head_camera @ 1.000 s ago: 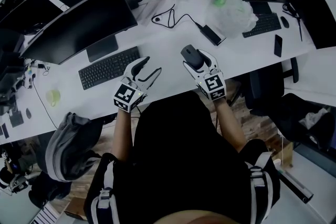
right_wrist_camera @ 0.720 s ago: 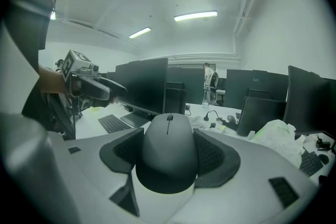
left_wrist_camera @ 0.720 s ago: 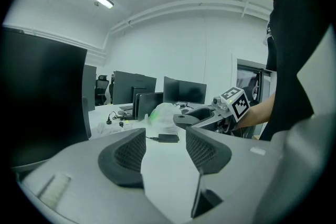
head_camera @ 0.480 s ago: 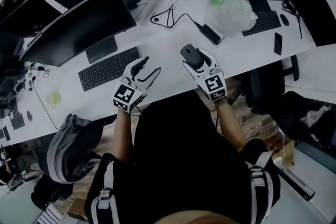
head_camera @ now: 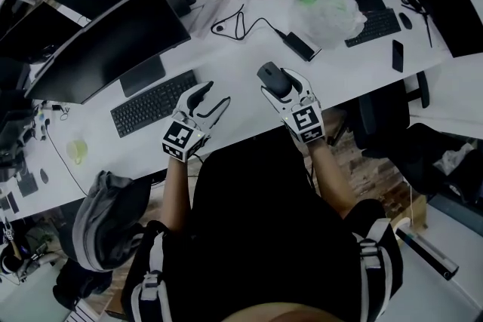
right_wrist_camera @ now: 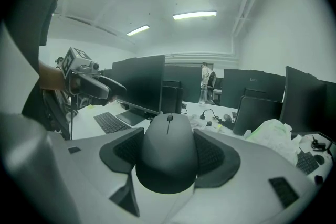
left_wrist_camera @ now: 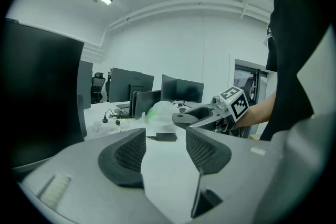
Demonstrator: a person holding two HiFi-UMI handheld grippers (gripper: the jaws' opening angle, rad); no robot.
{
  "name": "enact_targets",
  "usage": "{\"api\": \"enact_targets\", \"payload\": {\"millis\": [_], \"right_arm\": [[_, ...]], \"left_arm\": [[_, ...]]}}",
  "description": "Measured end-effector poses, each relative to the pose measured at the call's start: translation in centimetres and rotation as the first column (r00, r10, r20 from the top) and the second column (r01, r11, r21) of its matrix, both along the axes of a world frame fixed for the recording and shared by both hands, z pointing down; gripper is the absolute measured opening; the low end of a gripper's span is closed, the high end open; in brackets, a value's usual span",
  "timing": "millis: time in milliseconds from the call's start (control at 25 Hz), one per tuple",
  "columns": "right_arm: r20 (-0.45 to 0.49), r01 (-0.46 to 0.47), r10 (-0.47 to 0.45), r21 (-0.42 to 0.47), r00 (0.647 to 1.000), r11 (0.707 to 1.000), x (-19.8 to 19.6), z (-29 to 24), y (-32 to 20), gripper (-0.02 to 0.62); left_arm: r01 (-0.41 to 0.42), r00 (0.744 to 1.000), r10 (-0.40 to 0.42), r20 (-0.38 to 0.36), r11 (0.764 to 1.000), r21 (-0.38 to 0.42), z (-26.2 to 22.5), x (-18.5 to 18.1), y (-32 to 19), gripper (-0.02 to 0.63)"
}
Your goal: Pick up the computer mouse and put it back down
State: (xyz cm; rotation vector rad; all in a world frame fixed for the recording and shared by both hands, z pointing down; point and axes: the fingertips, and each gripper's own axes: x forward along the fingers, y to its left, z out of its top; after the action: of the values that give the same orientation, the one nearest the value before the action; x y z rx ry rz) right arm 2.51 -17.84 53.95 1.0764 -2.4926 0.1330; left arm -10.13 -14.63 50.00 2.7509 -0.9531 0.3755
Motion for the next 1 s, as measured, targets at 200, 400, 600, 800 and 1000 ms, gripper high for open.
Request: {"api": "enact_targets", "payload": {"millis": [200,400,600,800,1000], "right_arm": [[-0.019,-0.021,0.021,0.004,1.000,1.000,0.6,0.3,-0.7,0.296],[-0.017,-0.053,0.053,-0.003,0.998,0.999,1.7,0.6,-1.1,0.296],[-0.021,-0.069,0.069,-0.041,0.997,0.997,2.8,2.0,-1.4,0.296],[-0.049,-0.060,0.057,-0.065,0.997,0.996,3.3,3.4,-1.6,0.296],[-0.060,-0.056,0.050,-0.107,0.997,0.993,3.8,5.1,-2.1,0.296]], "left_arm": [[-0.040,0.999,0.040,-0.001,0.999,-0.009,0.2,0.7,-0.5,0.224],[-0.070,0.998,0.070,0.004,0.997,-0.011,0.2,1.6,-0.9,0.224],[-0.063,0.998,0.063,0.002,0.998,-0.016,0.3,2.1,-1.6,0.224],[-0.056,0.998,0.056,0.001,0.998,-0.033,0.9,2.4,-2.1,0.222],[-0.047,0.999,0.047,0.004,0.998,-0.052,1.5,2.9,-2.8,0.222]]}}
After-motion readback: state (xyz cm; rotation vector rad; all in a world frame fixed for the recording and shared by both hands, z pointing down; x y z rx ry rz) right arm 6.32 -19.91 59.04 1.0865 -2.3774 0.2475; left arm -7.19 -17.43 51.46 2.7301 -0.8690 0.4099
